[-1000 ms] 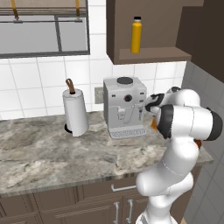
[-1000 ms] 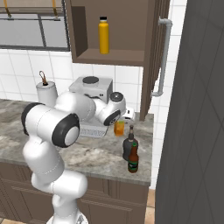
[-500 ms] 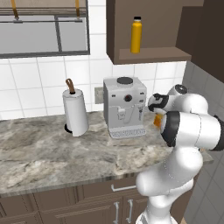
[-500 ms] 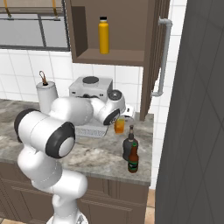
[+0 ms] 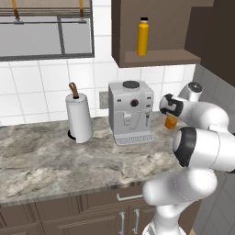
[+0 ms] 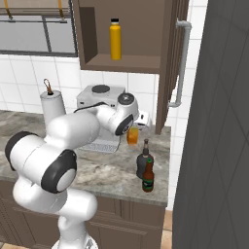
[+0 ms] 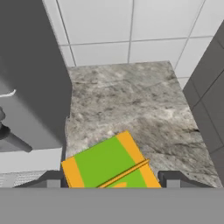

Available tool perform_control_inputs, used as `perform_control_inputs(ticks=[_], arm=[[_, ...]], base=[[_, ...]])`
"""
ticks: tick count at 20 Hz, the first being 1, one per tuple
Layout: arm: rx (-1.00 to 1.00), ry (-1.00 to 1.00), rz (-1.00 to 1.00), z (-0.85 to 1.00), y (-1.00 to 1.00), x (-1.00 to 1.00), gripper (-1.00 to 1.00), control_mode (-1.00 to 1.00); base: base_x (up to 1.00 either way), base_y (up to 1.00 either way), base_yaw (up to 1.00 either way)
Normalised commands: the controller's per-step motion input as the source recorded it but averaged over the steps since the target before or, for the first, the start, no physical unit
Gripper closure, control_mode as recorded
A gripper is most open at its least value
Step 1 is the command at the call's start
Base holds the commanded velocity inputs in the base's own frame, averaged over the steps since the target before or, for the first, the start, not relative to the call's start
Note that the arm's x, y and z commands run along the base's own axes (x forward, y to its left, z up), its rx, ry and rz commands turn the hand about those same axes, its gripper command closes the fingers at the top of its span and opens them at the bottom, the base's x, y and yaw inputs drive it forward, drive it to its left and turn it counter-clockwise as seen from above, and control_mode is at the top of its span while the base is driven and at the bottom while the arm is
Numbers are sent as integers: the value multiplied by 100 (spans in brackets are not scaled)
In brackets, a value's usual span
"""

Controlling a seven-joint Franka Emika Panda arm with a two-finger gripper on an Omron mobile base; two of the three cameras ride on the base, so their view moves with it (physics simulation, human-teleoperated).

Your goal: Sort all alcoholic drinks to one cabinet, and non-alcoholic drinks to the other.

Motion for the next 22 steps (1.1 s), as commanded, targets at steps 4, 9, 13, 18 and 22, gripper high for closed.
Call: perform_control_inputs(ticks=[4,9,13,18,22], arm=[[0,0,0,42,-3,-24,100,-100],[0,0,0,41,-5,-24,100,-100],[0,0,0,43,-5,-23,100,-100],[0,0,0,44,-3,-21,100,-100],[0,0,0,45,0,-18,100,-100]], base=[[0,0,0],[0,0,0],[0,0,0],[0,0,0],[0,0,0]])
